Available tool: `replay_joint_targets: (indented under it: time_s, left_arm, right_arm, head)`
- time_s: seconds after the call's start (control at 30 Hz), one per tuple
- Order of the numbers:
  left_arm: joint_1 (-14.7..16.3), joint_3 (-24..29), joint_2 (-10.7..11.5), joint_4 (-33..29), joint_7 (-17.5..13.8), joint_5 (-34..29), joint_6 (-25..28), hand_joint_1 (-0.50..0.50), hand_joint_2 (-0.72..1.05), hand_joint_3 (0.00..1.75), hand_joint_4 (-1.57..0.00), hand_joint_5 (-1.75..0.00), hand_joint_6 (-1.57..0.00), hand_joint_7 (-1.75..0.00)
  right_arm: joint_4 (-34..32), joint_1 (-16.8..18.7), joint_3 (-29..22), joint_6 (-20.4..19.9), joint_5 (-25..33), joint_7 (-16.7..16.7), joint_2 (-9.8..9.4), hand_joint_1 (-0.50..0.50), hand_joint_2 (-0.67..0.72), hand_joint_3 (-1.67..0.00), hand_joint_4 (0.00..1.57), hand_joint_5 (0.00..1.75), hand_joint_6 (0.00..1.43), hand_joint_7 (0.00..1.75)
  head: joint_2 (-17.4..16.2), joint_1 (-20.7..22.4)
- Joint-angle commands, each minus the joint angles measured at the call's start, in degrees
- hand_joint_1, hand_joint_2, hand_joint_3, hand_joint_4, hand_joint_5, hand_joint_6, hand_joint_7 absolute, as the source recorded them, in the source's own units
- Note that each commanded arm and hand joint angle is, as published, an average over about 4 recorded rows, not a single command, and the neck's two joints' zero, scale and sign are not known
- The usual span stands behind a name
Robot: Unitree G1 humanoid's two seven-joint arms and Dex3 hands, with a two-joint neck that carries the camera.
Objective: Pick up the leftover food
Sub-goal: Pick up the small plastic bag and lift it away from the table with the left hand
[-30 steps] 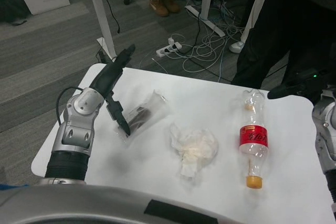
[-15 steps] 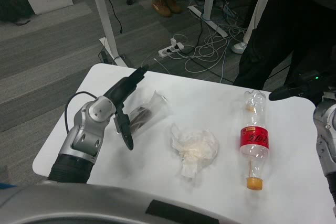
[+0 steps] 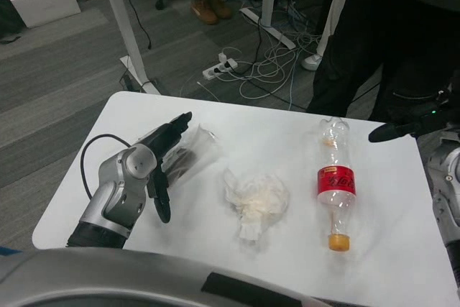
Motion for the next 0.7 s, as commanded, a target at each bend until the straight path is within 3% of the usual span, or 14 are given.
replay_joint_targets:
  time_s: [0.03, 0.13, 0.27, 0.5, 0.63, 0.7]
  left_arm:
    - [1.81, -2.45, 1.07, -0.27, -1.43, 4.41, 2.43, -0.5, -0.35, 0.0, 0.0, 0.0, 0.0, 0.0]
    - [1.88, -5.5, 1.47, -0.27, -2.57, 9.09, 4.83, -0.5, -0.15, 0.0, 0.0, 0.0, 0.0, 0.0]
    - [1.68, -11.46, 2.88, -0.22, -4.97, 16.06, 10.5, -0.5, -0.06, 0.0, 0.0, 0.0, 0.0, 0.0]
    - [-0.17, -15.59, 3.29, 2.24, -7.58, 18.85, 13.84, -0.5, 0.12, 0.0, 0.0, 0.0, 0.0, 0.0]
    - [-1.0, -17.06, 3.36, 5.58, -8.59, 17.99, 14.89, -0.5, 0.07, 0.0, 0.0, 0.0, 0.0, 0.0]
    - [-1.24, -17.57, 3.36, 6.94, -8.97, 17.55, 15.4, -0.5, 0.21, 0.0, 0.0, 0.0, 0.0, -0.02]
  right_arm:
    - [0.61, 0.74, 0.74, -0.45, 1.11, 0.29, -0.75, -0.42, 0.66, 0.0, 0.0, 0.0, 0.0, 0.0]
    - [0.87, 0.78, 1.16, -0.41, 1.68, 0.44, -0.81, -0.42, 0.66, 0.0, 0.0, 0.0, 0.0, 0.0]
    - [1.18, 0.78, 1.57, -0.41, 2.39, 0.62, -0.83, -0.42, 0.66, 0.0, 0.0, 0.0, 0.0, 0.0]
    - [1.77, 1.22, 1.97, -0.45, 3.73, 0.88, -0.83, -0.42, 0.66, 0.0, 0.0, 0.0, 0.0, 0.0]
    - [1.99, 1.4, 2.04, -0.65, 3.99, 0.95, -0.77, -0.42, 0.66, 0.0, 0.0, 0.0, 0.0, 0.0]
    - [2.08, 1.55, 2.06, -0.7, 4.08, 0.95, -0.75, -0.43, 0.66, 0.0, 0.0, 0.0, 0.0, 0.0]
  head:
    - [-0.24, 0.2]
    - [-0.73, 1.63]
    - [-0.57, 3.18]
    - [-0.04, 3.43]
    - [0.49, 3.29]
    - [0.8, 3.04]
